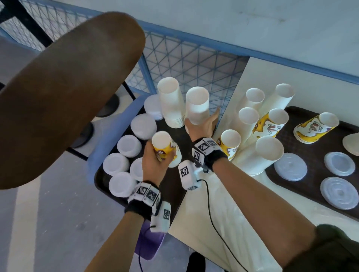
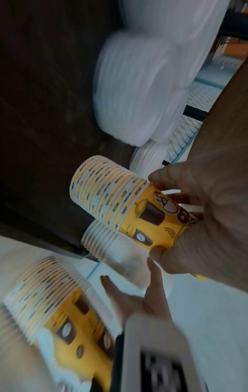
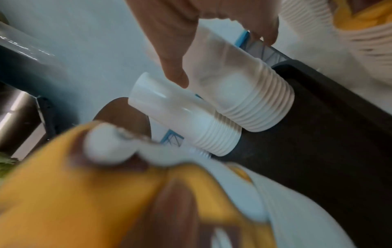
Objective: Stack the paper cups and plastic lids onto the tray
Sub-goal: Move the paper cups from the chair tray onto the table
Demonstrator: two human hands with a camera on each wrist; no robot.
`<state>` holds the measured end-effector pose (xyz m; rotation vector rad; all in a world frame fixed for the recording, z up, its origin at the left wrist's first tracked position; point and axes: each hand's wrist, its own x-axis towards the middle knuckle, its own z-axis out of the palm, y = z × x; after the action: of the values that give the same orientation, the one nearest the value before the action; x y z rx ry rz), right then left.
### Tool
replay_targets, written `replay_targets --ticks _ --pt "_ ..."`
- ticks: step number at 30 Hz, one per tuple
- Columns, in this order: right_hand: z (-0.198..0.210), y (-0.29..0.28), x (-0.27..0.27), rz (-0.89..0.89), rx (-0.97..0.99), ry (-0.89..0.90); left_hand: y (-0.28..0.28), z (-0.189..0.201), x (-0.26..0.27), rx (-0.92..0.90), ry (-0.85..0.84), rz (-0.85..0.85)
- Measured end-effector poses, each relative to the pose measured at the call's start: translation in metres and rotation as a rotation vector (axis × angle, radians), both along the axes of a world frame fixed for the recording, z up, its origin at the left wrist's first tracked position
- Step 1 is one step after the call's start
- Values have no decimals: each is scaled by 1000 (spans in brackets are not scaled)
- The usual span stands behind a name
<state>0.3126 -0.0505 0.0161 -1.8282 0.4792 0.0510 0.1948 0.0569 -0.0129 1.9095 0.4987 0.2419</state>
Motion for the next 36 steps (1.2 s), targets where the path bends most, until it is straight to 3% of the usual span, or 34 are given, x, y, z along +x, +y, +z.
replay_targets --ticks 9,15,21,29,36 --pt "4 6 20 8 -99 -108 7 -3 -86 21 121 -22" --pt "0 3 -30 96 -186 -200 6 3 -111 -10 94 42" --pt "-10 -3 -92 335 -228 -233 3 -21 -115 -16 168 83" --pt "-39 -12 -105 466 -141 62 -10 -37 -112 -136 184 162" --pt "-48 -6 -99 477 -129 85 -15 -41 -109 -118 228 220"
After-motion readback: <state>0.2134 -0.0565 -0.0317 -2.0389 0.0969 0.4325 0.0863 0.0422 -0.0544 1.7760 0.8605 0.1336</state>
